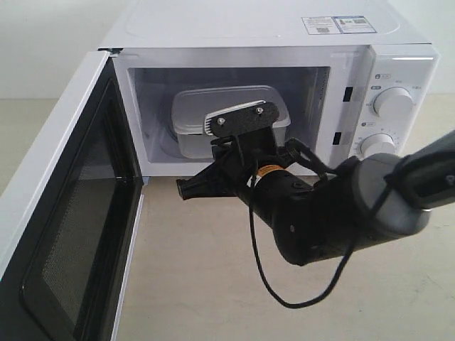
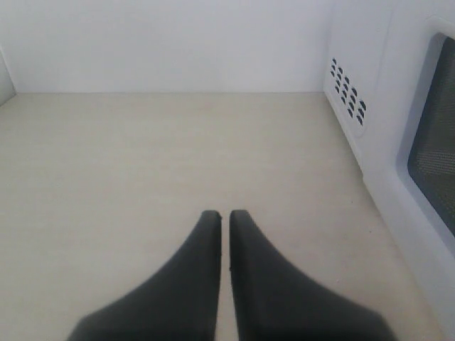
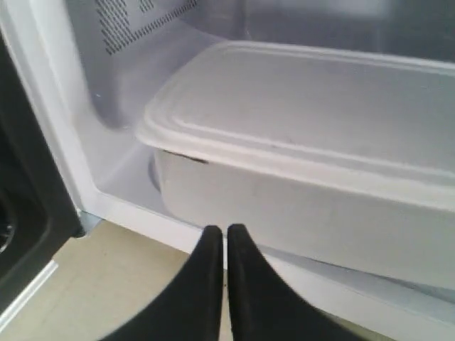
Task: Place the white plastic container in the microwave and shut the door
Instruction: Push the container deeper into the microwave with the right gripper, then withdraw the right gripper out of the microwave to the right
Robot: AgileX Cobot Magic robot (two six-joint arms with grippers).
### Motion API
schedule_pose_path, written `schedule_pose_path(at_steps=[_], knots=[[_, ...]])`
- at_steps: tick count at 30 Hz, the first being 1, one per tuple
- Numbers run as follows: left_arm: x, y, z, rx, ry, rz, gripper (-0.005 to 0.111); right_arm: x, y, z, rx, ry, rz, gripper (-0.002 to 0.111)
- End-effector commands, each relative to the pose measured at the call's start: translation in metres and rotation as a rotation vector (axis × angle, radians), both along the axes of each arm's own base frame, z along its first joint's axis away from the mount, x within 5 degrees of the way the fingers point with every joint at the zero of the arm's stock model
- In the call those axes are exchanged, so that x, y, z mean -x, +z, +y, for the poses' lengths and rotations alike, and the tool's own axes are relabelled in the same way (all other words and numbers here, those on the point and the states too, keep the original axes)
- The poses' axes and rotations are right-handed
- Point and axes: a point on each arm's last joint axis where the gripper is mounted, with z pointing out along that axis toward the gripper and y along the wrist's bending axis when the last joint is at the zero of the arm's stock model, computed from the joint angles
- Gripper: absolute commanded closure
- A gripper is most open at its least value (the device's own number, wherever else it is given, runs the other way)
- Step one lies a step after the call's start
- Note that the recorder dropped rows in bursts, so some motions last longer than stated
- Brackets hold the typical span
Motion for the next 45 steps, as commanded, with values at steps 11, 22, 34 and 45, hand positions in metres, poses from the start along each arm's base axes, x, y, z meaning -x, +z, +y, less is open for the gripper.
schedule_pose_path(at_steps=[11,22,34,45], knots=[[0.0,-0.001,0.0,0.015,0.007,0.0,0.102,-0.044,-0.005,0.0,-0.058,-0.142,0.006,0.108],[0.0,-0.001,0.0,0.015,0.007,0.0,0.102,-0.07,0.001,0.007,-0.08,-0.145,0.029,0.108],[0.0,-0.001,0.0,0.015,0.007,0.0,0.102,-0.059,0.005,0.002,-0.119,-0.197,0.134,0.108],[0.0,-0.001,0.0,0.015,0.007,0.0,0.102,0.021,0.019,-0.022,-0.124,-0.156,0.309,0.108]])
